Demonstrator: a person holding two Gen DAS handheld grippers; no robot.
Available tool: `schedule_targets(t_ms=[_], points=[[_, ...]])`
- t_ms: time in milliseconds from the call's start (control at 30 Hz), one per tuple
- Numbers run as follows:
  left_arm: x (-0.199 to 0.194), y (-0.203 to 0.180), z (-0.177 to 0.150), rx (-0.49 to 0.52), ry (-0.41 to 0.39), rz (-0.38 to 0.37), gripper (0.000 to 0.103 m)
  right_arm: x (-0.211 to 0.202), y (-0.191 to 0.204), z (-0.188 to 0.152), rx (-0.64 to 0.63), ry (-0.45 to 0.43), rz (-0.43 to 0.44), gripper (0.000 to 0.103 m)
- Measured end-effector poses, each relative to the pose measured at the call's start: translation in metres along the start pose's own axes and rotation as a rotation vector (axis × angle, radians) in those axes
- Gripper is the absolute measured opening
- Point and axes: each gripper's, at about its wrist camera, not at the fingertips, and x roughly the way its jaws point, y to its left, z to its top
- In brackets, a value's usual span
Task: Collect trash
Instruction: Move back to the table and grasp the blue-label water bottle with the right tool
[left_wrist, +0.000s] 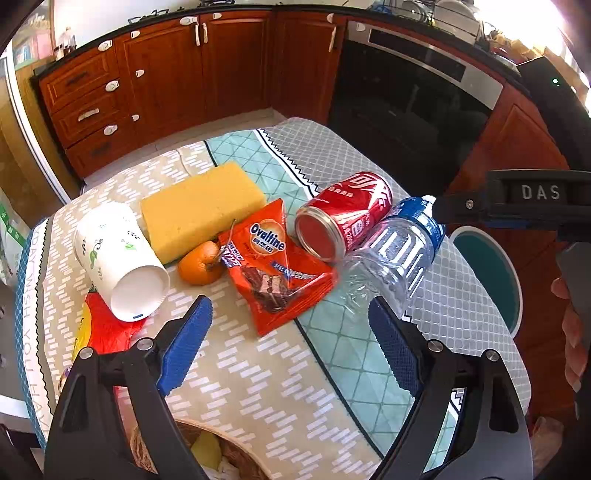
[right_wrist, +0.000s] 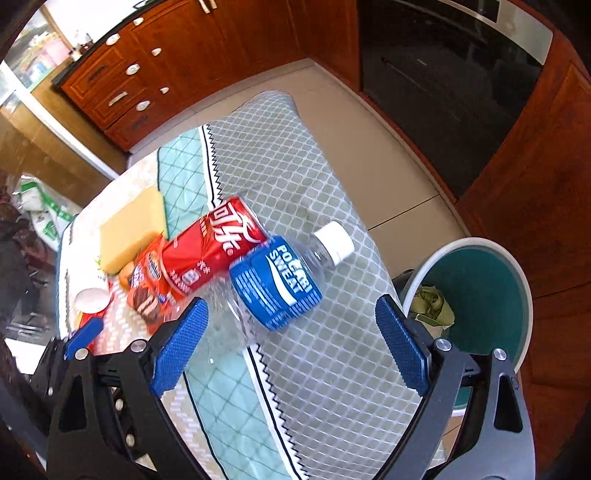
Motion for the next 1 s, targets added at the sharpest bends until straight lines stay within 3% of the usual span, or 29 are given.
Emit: schedule_targets(t_ms=[233, 367, 600, 700, 733, 767, 900, 1000], points=[[-0.002, 0.020, -0.002, -0.033, -0.003, -0.011, 0.087, 0.030, 0.005, 0.011, 0.039, 0.044, -0.057, 0.088], [-0.005, 0.021, -0.002, -0.033, -0.007, -0.021, 0.087, 0.041, 0.009, 0.007, 0.028, 0.046, -0.040, 0.093], [-0.006, 0.018, -0.005, -0.020, -0.005, -0.021, 0.087, 0.060, 0.011, -0.011, -0.026, 0.126, 0.023, 0.093], [-0.005, 0.016, -0.004, -0.013, -0.001, -0.017, 0.087, 0.058, 0.004, -0.020, -0.039, 0.130, 0.065, 0.079], [-0.005, 0.014, -0.004, -0.009, 0.001, -0.015, 0.087, 0.059, 0.002, -0.022, -0.044, 0.142, 0.079, 0.066], [-0.004, 0.013, -0.003, -0.006, 0.003, -0.013, 0.087, 0.058, 0.000, -0.024, -0.053, 0.145, 0.085, 0.062], [-0.001, 0.006, 0.004, 0.009, 0.006, -0.012, 0.087, 0.053, -0.006, -0.028, -0.105, 0.145, 0.096, 0.062], [0.006, -0.003, 0.019, 0.036, 0.013, -0.008, 0.087, 0.046, -0.017, -0.024, -0.126, 0.115, 0.057, 0.062]])
